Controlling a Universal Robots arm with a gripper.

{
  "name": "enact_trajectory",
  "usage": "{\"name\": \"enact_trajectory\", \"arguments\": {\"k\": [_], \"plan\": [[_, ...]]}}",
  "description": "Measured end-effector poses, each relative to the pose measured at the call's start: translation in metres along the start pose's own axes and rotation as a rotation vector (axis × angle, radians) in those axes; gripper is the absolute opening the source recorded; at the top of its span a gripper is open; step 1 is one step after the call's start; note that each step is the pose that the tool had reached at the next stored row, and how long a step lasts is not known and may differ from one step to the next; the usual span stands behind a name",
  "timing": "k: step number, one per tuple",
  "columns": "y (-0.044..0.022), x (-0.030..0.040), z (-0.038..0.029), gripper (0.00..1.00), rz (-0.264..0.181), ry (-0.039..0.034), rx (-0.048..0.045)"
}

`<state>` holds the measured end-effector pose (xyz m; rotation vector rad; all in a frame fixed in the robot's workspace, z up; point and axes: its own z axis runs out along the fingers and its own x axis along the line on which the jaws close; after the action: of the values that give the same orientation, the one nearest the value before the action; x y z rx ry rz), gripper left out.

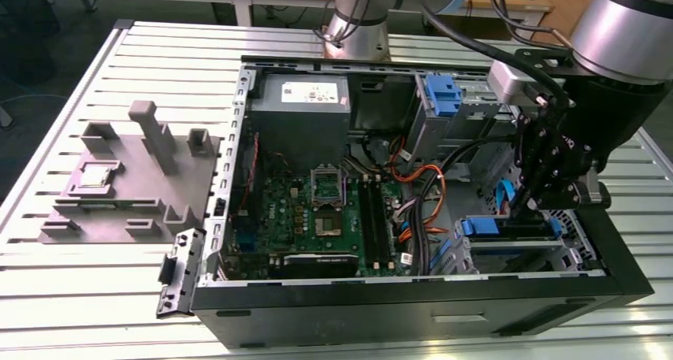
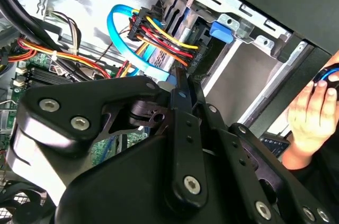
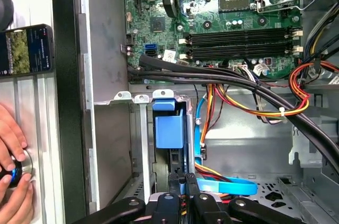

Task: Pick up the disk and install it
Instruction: 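Insert the second disk wire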

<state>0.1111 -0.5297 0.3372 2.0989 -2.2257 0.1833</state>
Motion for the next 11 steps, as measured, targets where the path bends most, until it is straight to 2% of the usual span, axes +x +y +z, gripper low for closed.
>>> {"name": "enact_trajectory", "arguments": {"k": [2, 6, 8, 11], "plan": [[0.0, 0.0002, 0.0002, 0.16, 0.0, -0.0074, -0.0004], [-0.0001, 0.0019, 0.0004, 0.16, 0.001, -0.0387, -0.0022], [-0.0002, 0.0039, 0.0006, 0.16, 0.001, -0.0521, -0.0026], [0.0002, 0.0073, 0.0011, 0.16, 0.0, -0.0581, -0.0006]]}}
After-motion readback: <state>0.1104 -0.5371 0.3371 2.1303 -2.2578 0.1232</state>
